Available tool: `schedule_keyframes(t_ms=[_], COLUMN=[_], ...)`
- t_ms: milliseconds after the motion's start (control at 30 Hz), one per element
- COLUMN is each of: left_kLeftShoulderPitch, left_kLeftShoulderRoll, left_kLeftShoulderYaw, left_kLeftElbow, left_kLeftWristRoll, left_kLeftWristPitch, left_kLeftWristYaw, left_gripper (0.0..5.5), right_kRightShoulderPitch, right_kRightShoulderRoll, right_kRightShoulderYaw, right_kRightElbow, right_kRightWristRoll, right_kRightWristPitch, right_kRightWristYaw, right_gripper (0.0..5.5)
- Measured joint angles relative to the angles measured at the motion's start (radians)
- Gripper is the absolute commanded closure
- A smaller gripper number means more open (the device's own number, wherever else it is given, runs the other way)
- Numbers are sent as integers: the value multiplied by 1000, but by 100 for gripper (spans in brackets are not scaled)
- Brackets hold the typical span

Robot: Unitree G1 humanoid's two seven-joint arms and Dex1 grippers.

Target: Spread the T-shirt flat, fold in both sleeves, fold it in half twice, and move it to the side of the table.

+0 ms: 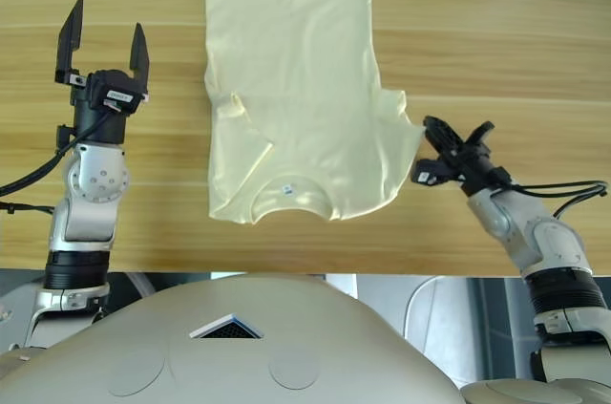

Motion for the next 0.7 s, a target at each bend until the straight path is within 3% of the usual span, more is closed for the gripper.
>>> schedule_keyframes(t_ms=[333, 567, 700], left_kLeftShoulderPitch=[11, 40, 45], left_kLeftShoulderRoll=[-12, -13, -15], left_kLeftShoulderYaw=[-12, -3, 6], left_kLeftElbow=[-18, -27, -31], left_kLeftWristRoll=[0, 0, 0], left_kLeftWristPitch=[2, 8, 22], left_kLeftWristYaw=[0, 2, 3], left_gripper=[218, 218, 218], right_kRightShoulderPitch=[35, 322, 453], right_kRightShoulderRoll=[-10, -104, -129], right_kRightShoulderYaw=[-20, -176, -223], right_kRightElbow=[1, -107, -282], right_kRightWristRoll=[62, 173, 217], right_kRightWristPitch=[1, 16, 29], right_kRightWristYaw=[-11, 91, 217], right_gripper=[549, 415, 415])
